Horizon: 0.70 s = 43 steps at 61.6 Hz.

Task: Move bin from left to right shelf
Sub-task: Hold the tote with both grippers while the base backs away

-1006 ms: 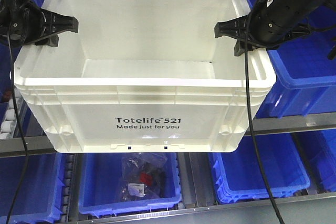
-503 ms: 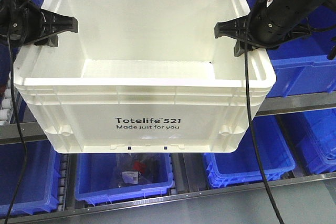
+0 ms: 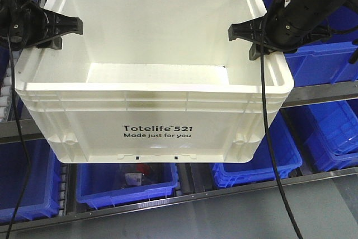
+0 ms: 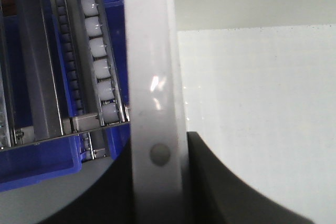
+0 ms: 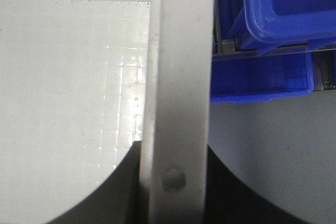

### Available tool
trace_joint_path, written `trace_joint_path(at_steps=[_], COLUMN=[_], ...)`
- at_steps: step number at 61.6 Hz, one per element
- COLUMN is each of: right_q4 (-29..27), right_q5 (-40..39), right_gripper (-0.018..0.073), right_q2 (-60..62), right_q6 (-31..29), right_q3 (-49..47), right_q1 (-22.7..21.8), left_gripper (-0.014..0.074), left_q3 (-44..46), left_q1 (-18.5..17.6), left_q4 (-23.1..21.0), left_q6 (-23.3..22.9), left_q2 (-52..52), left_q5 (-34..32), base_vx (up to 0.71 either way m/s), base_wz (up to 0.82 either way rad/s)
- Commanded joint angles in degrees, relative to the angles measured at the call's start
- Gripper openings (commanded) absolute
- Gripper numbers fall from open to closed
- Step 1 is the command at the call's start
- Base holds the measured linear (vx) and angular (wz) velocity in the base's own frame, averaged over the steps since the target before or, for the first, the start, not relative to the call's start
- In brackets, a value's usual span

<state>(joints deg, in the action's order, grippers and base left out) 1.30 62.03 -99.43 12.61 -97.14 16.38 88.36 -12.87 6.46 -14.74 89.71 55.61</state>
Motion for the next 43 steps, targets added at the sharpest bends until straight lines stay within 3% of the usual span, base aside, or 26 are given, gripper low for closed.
trace_joint_path(at_steps=[1, 43], right_q4=[2.9, 2.9], right_q5=[-5.0, -4.5], right_gripper=[0.0022, 0.0022], right_q2=[3.8, 3.8], right_q6=[-0.8, -0.8], right_q3=[-2.1, -2.1], right_q1=[-0.5, -0.5], left_gripper=[-0.0007, -0.0007], left_q3=[2.6, 2.6], left_q1=[0.1, 0.1], left_q4=[1.7, 1.7], left_q6=[0.9, 0.9], left_q2=[-3.7, -3.7], left_q5=[-5.7, -5.7], base_vx=[-0.11, -0.11], base_wz=[-0.03, -0.05])
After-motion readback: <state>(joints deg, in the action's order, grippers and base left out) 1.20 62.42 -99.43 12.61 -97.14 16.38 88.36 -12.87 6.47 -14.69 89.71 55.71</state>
